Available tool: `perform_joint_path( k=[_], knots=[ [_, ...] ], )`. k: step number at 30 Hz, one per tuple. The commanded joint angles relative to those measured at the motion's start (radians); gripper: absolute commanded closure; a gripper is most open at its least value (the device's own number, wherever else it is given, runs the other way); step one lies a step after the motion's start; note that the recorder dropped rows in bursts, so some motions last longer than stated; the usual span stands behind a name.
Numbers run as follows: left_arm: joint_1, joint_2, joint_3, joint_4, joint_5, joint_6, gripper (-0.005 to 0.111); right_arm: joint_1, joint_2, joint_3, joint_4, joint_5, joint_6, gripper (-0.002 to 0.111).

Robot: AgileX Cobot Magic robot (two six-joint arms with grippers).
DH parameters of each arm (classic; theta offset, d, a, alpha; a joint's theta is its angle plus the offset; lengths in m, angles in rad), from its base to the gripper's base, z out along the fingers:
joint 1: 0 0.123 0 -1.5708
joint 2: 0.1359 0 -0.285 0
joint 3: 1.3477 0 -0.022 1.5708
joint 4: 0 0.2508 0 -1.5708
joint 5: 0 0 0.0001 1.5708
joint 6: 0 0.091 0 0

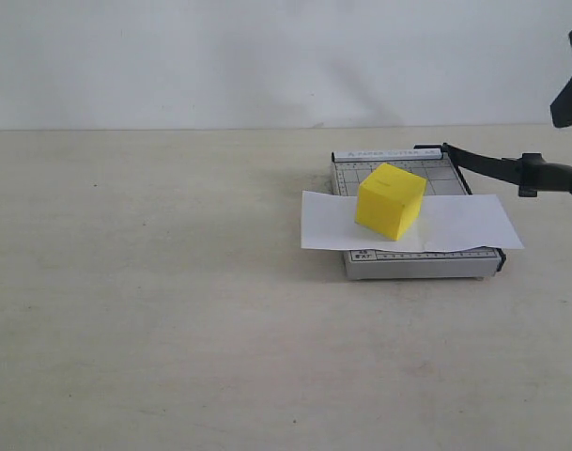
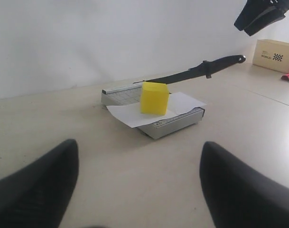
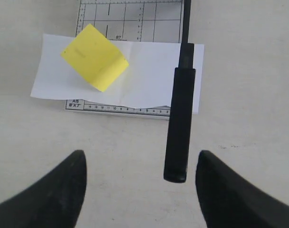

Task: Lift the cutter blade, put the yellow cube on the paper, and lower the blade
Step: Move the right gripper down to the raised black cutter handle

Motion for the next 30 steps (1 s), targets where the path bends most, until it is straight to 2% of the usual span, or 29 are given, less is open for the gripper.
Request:
perform_joint_path(
  k=[1,30],
  knots=[
    [0.004,-0.002,0.003,-0.001,0.016,-0.006,0.039,0.001,0.037,-0.01,-0.007,0.002,-0.013,0.045],
    [0.004,-0.002,0.003,-0.001,0.018,-0.006,0.039,0.001,0.186,-0.008,-0.054,-0.023,-0.029,0.045]
  ],
)
